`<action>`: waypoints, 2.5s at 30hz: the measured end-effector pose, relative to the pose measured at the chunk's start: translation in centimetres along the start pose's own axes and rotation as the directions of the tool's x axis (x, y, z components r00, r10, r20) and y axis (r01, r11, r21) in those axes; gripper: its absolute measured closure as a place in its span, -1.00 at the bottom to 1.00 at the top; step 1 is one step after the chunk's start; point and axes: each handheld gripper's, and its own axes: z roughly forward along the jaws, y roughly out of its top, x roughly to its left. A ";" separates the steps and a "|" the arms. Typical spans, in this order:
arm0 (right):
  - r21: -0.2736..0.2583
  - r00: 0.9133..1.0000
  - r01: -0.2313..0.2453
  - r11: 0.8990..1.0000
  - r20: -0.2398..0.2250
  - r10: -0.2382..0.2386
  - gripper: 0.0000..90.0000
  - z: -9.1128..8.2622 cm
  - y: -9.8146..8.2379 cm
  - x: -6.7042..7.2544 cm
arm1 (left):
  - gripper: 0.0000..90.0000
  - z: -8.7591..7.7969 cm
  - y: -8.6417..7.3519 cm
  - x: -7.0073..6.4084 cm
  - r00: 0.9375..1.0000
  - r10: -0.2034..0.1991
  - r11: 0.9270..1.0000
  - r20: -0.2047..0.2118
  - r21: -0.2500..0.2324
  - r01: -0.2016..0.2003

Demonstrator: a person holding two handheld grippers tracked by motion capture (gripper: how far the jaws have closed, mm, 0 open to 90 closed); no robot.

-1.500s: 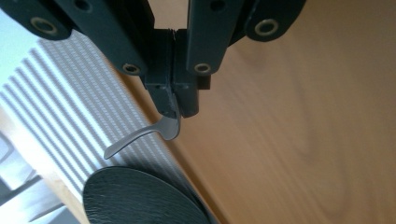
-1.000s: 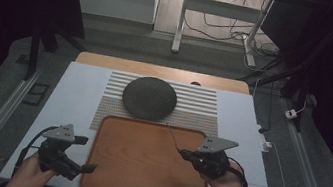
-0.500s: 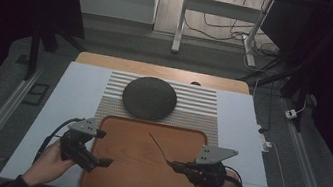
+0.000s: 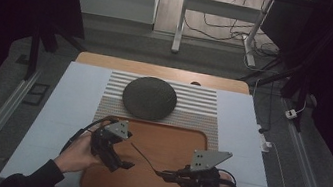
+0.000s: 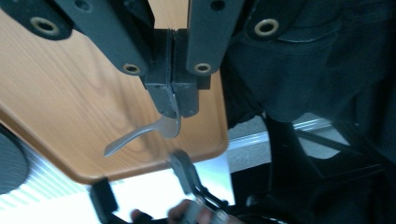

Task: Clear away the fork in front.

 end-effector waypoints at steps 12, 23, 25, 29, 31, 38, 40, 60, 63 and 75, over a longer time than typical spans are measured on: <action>0.019 0.995 0.047 0.999 -0.092 -0.045 0.97 0.7 0.3 0.8 | -0.32 0.7 0.6 -0.8 0.985 0.170 0.984 0.030 0.056 -0.171; 0.049 0.991 0.051 0.998 -0.128 -0.044 0.97 0.9 0.3 0.6 | 0.58 0.9 0.8 -1.8 0.946 0.293 0.949 0.135 0.074 -0.305; 0.049 0.988 0.033 0.998 -0.152 -0.026 0.97 0.8 0.3 0.4 | 0.68 0.9 0.8 -2.1 0.933 0.331 0.935 0.143 0.079 -0.344; 0.055 0.984 0.021 0.998 -0.175 -0.011 0.97 0.8 0.2 0.2 | 0.73 1.0 0.7 -2.5 0.910 0.383 0.914 0.160 0.078 -0.399; 0.053 0.982 0.008 0.999 -0.191 0.002 0.97 0.8 0.2 0.1 | 0.76 1.1 0.8 -2.6 0.899 0.398 0.905 0.181 0.083 -0.417; 0.051 0.976 -0.043 0.998 -0.212 0.053 0.86 0.7 -0.2 -0.7 | 0.88 1.3 0.8 -3.1 0.865 0.449 0.872 0.225 0.102 -0.479; 0.047 0.979 -0.050 0.998 -0.196 0.059 0.82 0.6 -0.2 -0.8 | 0.90 1.3 0.8 -3.3 0.864 0.448 0.871 0.231 0.104 -0.480; 0.059 0.963 -0.080 0.995 0.261 0.062 -0.24 -0.1 -0.3 -0.4 | 0.91 -1.2 -0.4 -2.9 0.990 0.096 0.985 0.103 0.135 -0.109; 0.033 0.951 -0.113 0.993 0.291 0.098 -0.35 -0.7 -0.6 -0.3 | 0.91 -1.7 -0.7 -3.0 0.996 0.038 0.989 0.079 0.142 -0.049; 0.021 0.893 -0.195 0.981 0.417 0.169 -0.77 -2.3 -2.6 0.2 | 0.91 -2.0 -2.8 -3.5 0.979 -0.205 0.964 -0.009 0.170 0.203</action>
